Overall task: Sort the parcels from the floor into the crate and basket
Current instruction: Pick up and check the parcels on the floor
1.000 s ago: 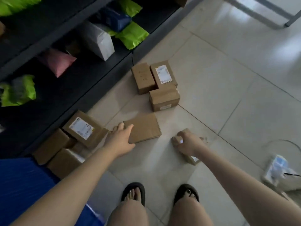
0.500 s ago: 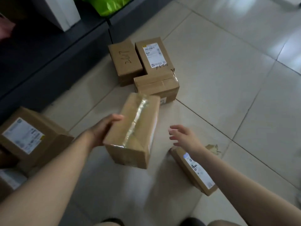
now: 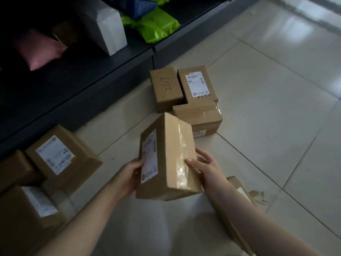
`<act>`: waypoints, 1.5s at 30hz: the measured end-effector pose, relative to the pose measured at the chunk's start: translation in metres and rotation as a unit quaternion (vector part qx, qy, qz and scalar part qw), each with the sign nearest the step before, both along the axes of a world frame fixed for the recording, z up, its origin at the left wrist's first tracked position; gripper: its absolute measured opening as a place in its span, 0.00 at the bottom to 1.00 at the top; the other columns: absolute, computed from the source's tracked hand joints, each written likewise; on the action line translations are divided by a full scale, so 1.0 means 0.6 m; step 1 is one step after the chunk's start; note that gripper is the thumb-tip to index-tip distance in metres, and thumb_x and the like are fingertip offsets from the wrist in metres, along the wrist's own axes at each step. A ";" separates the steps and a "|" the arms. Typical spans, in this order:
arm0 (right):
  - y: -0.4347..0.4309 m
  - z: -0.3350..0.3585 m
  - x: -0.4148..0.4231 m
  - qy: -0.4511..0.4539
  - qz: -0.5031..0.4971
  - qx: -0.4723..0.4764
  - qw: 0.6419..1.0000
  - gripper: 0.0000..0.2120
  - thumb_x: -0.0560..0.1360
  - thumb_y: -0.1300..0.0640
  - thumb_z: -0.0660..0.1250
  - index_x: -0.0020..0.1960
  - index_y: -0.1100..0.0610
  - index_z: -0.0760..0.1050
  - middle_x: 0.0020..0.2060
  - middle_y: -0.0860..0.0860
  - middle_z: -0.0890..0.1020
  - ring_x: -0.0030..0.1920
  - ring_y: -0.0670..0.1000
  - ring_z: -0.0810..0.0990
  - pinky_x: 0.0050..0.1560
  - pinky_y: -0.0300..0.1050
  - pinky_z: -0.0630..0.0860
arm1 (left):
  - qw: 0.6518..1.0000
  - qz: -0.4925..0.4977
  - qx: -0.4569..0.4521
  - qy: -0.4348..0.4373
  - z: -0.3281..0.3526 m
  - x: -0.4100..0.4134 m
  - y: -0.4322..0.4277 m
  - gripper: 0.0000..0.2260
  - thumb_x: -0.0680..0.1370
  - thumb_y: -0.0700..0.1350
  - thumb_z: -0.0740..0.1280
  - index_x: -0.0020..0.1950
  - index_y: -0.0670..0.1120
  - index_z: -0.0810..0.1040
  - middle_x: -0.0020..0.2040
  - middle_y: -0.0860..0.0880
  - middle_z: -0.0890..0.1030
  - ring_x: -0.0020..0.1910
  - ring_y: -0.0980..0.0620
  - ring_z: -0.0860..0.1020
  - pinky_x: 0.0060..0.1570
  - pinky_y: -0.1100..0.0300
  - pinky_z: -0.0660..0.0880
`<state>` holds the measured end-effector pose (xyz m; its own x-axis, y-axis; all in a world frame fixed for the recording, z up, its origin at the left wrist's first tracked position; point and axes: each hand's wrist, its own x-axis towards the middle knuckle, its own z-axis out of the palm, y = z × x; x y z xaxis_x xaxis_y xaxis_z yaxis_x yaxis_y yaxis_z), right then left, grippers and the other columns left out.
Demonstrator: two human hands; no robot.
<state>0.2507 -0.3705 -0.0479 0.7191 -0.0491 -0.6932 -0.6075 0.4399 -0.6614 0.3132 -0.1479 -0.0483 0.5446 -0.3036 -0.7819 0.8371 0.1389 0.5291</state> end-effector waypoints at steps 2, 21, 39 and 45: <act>0.002 0.000 0.000 -0.014 0.037 -0.021 0.999 0.22 0.70 0.61 0.71 0.63 0.50 0.74 0.57 0.53 0.80 0.58 0.57 0.79 0.55 0.54 0.77 | 1.000 0.013 0.020 -0.011 -0.008 -0.009 0.014 0.17 0.77 0.45 0.62 0.65 0.42 0.74 0.42 0.45 0.84 0.38 0.49 0.82 0.34 0.60 0.77; 0.044 -0.063 0.012 0.117 0.077 -0.085 0.986 0.19 0.73 0.67 0.67 0.62 0.55 0.73 0.49 0.57 0.83 0.53 0.54 0.79 0.59 0.57 0.70 | 0.975 -0.083 0.190 -0.080 -0.040 -0.039 0.041 0.25 0.80 0.49 0.63 0.75 0.48 0.61 0.61 0.51 0.76 0.57 0.53 0.76 0.53 0.61 0.70; 0.088 -0.082 -0.015 0.130 0.243 -0.091 0.957 0.53 0.63 0.45 0.78 0.77 0.47 0.49 0.68 0.54 0.68 0.68 0.57 0.67 0.66 0.52 0.66 | 0.994 0.029 0.071 0.078 -0.091 -0.033 0.048 0.32 0.75 0.67 0.54 0.56 0.41 0.79 0.47 0.38 0.84 0.49 0.40 0.80 0.47 0.50 0.75; 0.085 -0.071 -0.012 0.108 0.206 -0.072 0.970 0.55 0.64 0.40 0.75 0.78 0.47 0.43 0.75 0.49 0.58 0.74 0.56 0.59 0.71 0.50 0.58 | 0.996 0.026 0.063 0.060 -0.093 -0.027 0.040 0.28 0.77 0.62 0.57 0.61 0.40 0.77 0.46 0.40 0.84 0.47 0.42 0.82 0.48 0.52 0.75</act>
<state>0.2436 -0.3192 -0.0904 0.5378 0.1043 -0.8366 -0.8428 0.0431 -0.5364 0.2972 -0.1238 -0.1042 0.4572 -0.1728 -0.8724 0.8888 0.1218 0.4417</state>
